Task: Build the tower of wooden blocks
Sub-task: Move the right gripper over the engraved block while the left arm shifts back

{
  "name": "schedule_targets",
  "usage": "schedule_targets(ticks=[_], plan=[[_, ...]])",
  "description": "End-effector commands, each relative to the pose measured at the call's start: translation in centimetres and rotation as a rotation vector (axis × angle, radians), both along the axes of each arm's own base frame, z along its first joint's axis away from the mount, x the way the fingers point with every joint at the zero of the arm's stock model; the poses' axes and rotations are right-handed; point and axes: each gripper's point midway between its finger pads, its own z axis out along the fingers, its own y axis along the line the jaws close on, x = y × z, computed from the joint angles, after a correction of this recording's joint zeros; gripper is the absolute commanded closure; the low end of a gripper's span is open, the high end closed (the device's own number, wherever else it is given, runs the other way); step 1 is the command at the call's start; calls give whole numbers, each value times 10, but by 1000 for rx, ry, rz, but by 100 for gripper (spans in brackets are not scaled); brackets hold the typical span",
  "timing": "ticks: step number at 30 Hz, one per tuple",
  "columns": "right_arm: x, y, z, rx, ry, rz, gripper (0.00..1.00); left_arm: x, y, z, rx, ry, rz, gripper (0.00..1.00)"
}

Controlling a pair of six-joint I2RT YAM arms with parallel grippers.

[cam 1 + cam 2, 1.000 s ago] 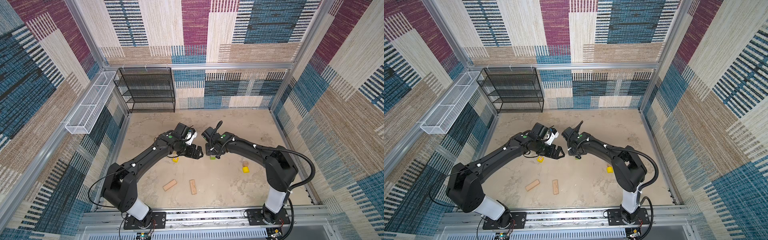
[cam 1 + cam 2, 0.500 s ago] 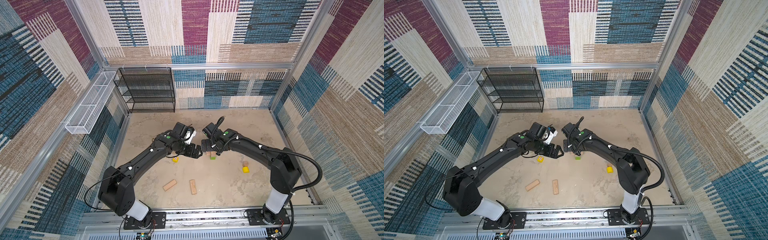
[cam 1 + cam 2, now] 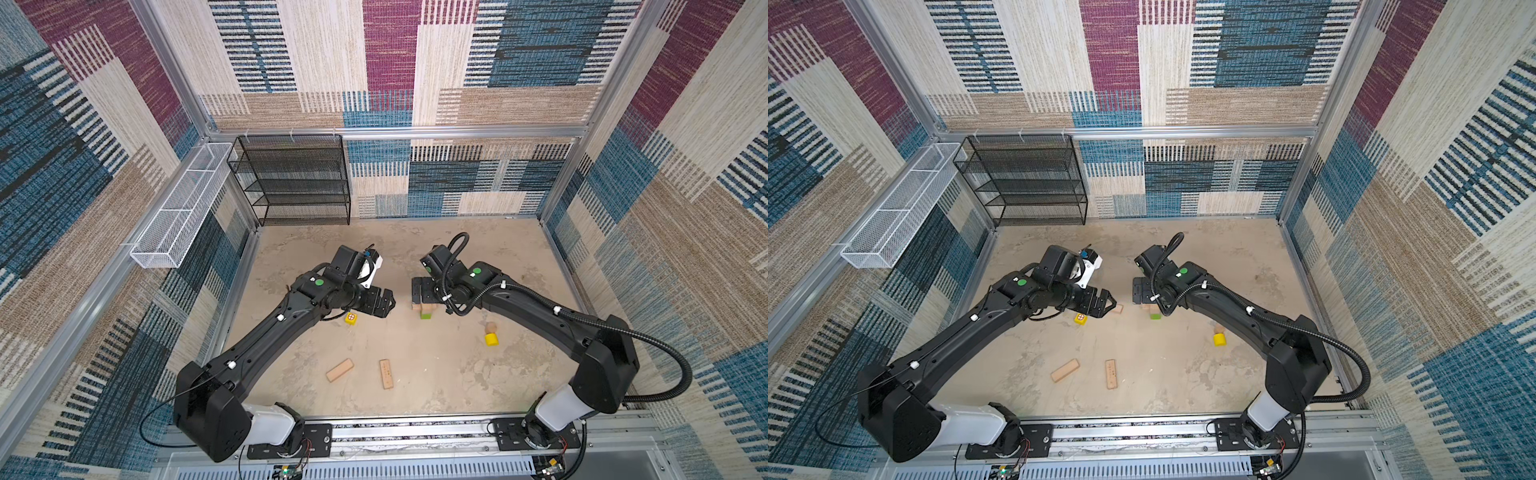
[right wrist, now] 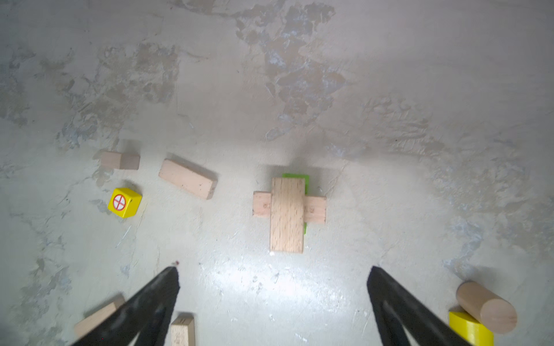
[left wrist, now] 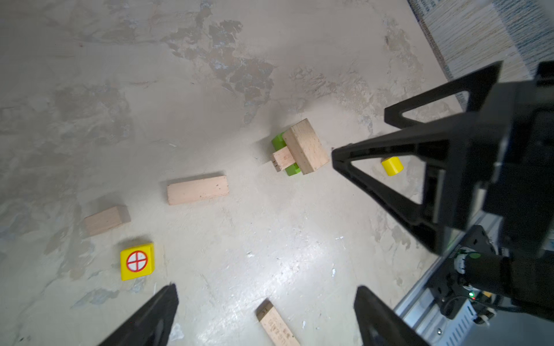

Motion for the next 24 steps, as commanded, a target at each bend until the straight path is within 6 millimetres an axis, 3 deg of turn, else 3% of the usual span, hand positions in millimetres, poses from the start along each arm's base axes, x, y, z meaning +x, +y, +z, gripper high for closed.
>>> schedule_targets(ticks=[1, 6, 12, 18, 24], plan=[[-4, 17, 16, 128, -13, 24, 0, -13, 17, 0, 62, -22, -16, 3], [-23, 31, 34, 272, -34, 68, 0, -46, 33, 5, 39, -52, -50, 3], [-59, 59, 21, 327, 19, 151, 5, -76, 44, -3, 15, -115, -126, 3], [-91, 95, 5, 290, 32, 212, 15, -74, 47, -4, 17, -155, -117, 3], [-108, 107, -18, 235, 52, 227, 27, -62, 61, -5, 71, -165, -59, 3]])
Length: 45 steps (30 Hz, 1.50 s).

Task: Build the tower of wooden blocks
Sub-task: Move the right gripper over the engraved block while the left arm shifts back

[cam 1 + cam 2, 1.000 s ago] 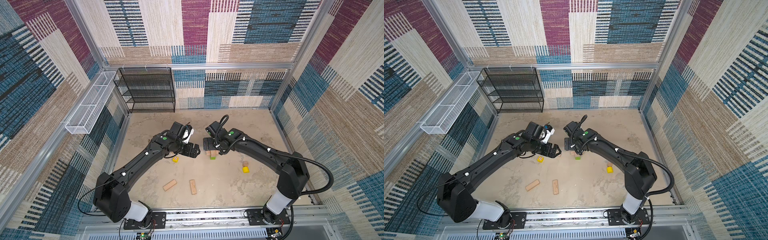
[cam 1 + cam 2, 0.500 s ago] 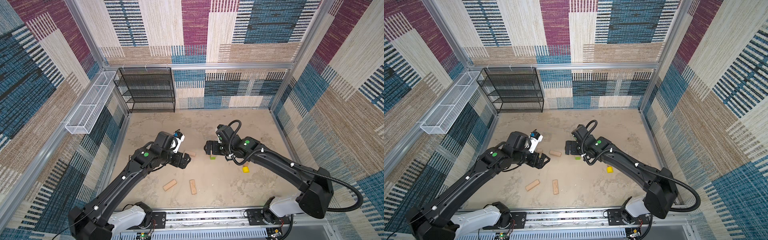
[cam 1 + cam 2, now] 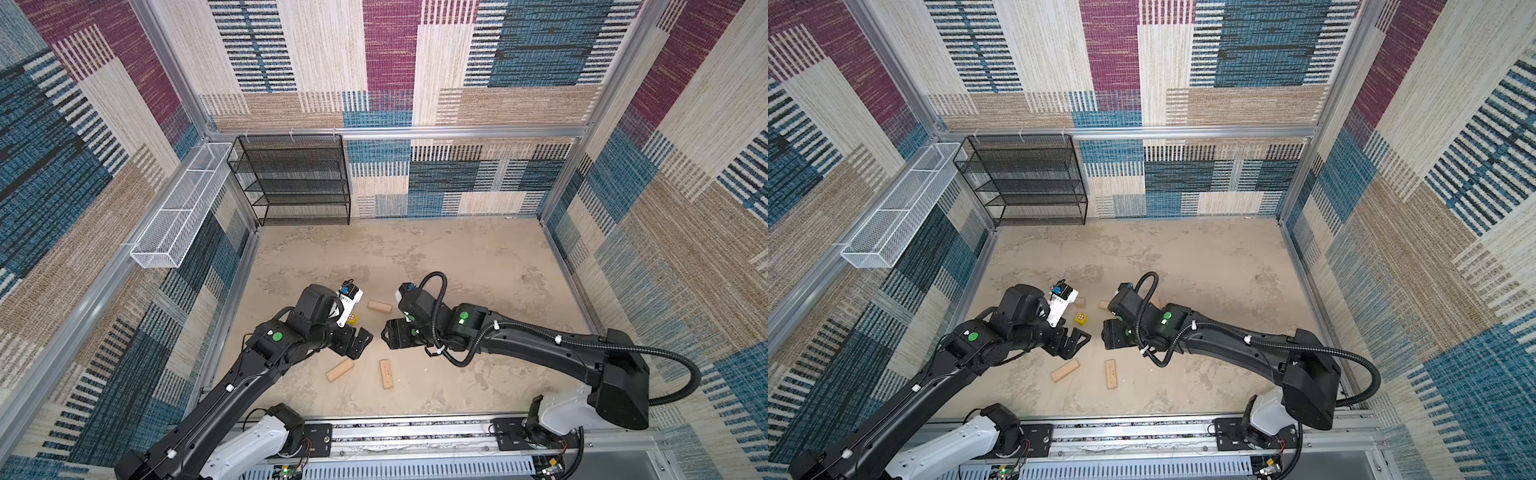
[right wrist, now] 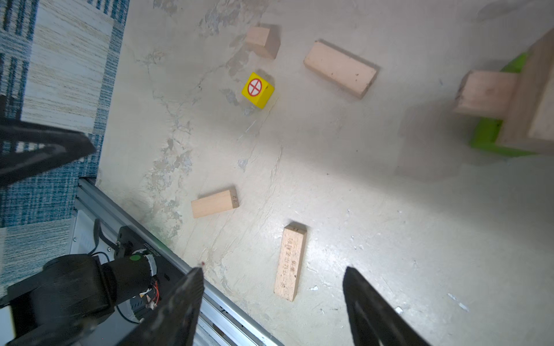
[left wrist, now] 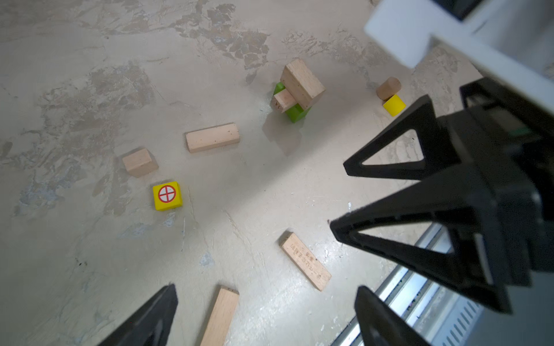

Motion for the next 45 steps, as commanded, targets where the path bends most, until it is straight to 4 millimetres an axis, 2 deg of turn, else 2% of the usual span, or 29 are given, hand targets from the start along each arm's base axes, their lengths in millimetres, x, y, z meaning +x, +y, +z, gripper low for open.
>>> schedule_targets(ticks=[1, 8, 15, 20, 25, 30, 33, 41, 45], plan=[[3, 6, -1, 1, -32, -37, 28, 10, 6, 5, 8, -33, 21, 3], [3, 3, 8, -5, -59, -43, 31, 23, 15, 9, -89, 8, 79, 4], [10, -7, 23, -25, -139, -41, 34, 30, 26, 8, -92, 9, 126, 4], [23, 8, 32, -30, -239, 16, 34, 30, 30, 8, -78, -6, 137, 4], [39, 37, 32, -99, -296, 118, 31, 24, 33, 15, -83, -46, 135, 4], [47, 68, 13, -167, -290, 236, 35, 21, 41, 23, -70, -103, 154, 4], [49, 78, -2, -194, -268, 273, 36, 21, 48, 29, -54, -141, 179, 4], [46, 84, -37, -238, -220, 363, 36, 23, 59, 34, -22, -191, 224, 4], [42, 82, -35, -243, -256, 468, 30, 21, 64, 38, -18, -213, 241, 4]])
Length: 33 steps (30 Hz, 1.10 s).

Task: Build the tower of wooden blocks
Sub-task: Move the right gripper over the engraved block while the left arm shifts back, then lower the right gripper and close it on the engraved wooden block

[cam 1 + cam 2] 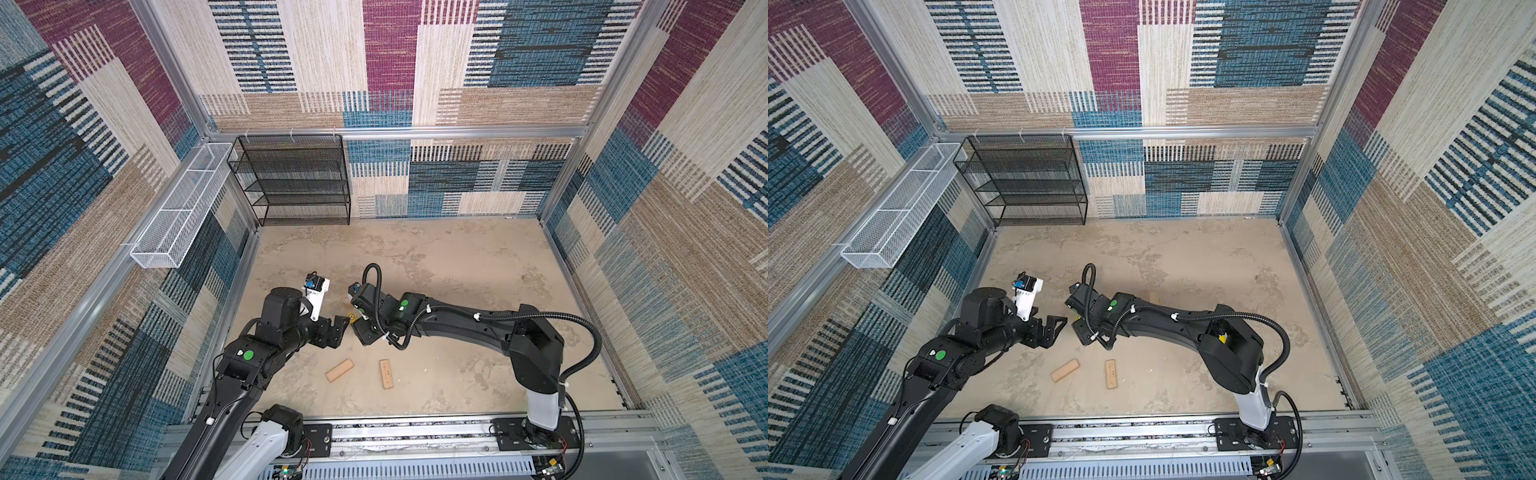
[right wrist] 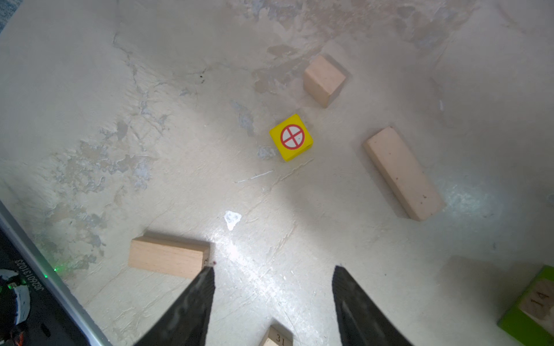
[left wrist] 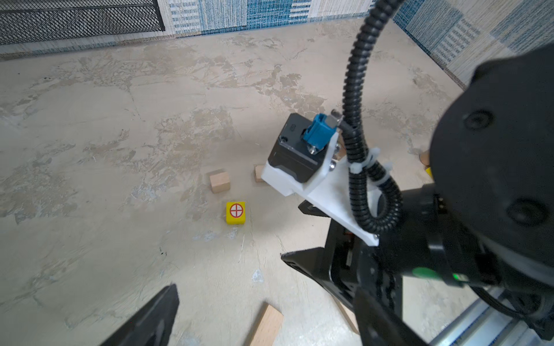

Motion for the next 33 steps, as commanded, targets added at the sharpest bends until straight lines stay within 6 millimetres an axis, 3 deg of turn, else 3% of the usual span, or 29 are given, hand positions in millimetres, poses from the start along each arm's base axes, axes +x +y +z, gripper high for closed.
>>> schedule_targets(ticks=[1, 3, 6, 8, 14, 22, 33], plan=[[-8, 1, 9, 3, -39, 145, 28, 1, 6, 4, 22, -33, 15, 4], [-16, -2, 15, 2, -74, 249, 22, 0, 7, 5, 23, -43, 20, 4], [-44, -12, 19, 4, -100, 491, 9, 0, 7, 5, 24, -43, 19, 4], [-44, -29, 18, -64, -177, 561, 2, 0, 6, 4, 23, -39, 16, 4], [-69, -66, 8, -142, -333, 855, 0, -1, 5, 4, 18, -40, 7, 3], [-76, -82, -16, -190, -227, 923, 2, -2, 2, 3, 12, -32, -6, 3], [-81, -88, -44, -224, -146, 925, 0, -4, 0, 3, 11, -30, -13, 3]])
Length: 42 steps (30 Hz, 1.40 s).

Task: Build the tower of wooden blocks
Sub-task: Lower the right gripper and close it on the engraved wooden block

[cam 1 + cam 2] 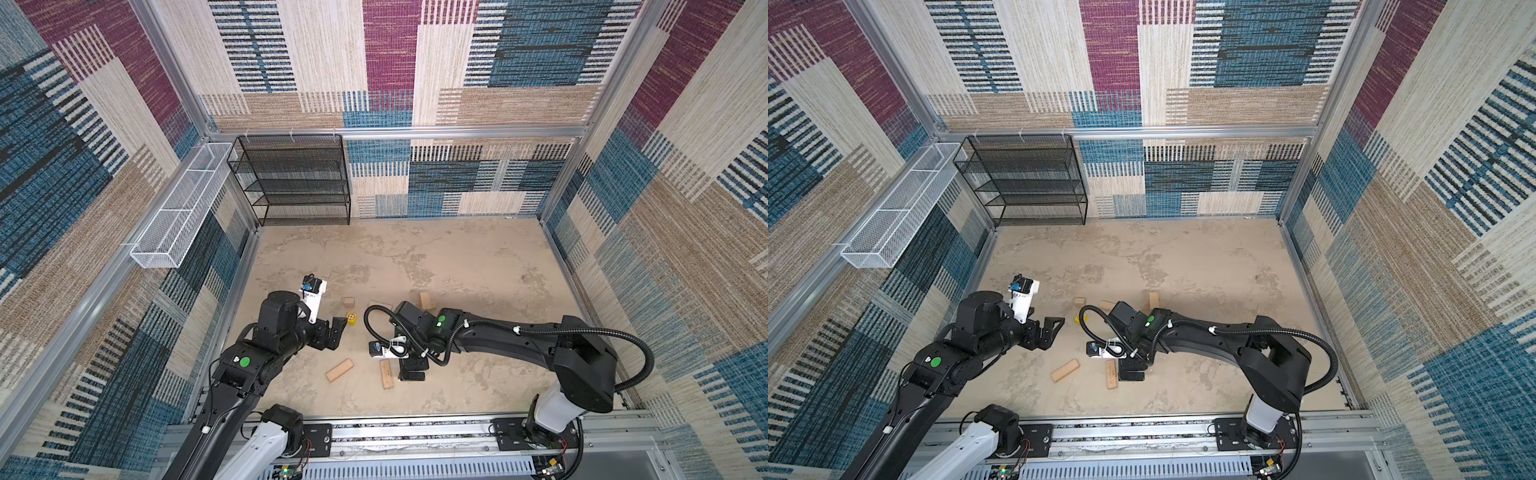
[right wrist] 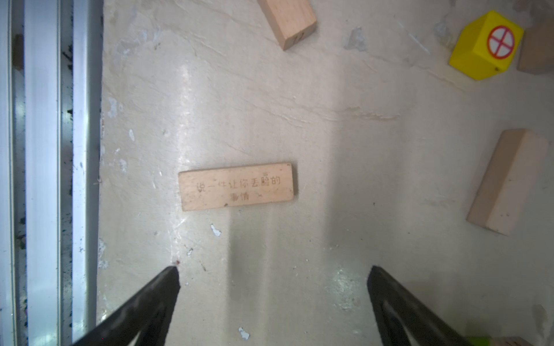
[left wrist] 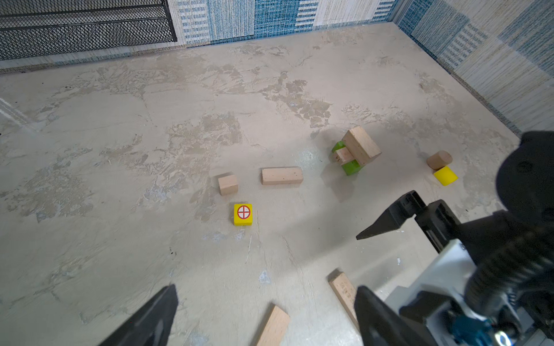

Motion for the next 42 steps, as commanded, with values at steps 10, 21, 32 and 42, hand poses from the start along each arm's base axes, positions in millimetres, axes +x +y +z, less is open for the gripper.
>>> schedule_targets(ticks=[10, 21, 32, 42], plan=[[-7, 26, -5, 40, 54, 34, 0, -2, -5, -2, 7, 3, -33, 3], [-13, 39, -17, 26, 47, 57, 0, -4, -4, -3, 25, 2, -31, 3], [-11, 39, -32, -21, 57, 48, 1, -5, -7, -7, 36, 12, -41, 2], [-12, 36, -41, -38, 64, 43, 8, -4, -6, -9, 46, 19, -39, 2]])
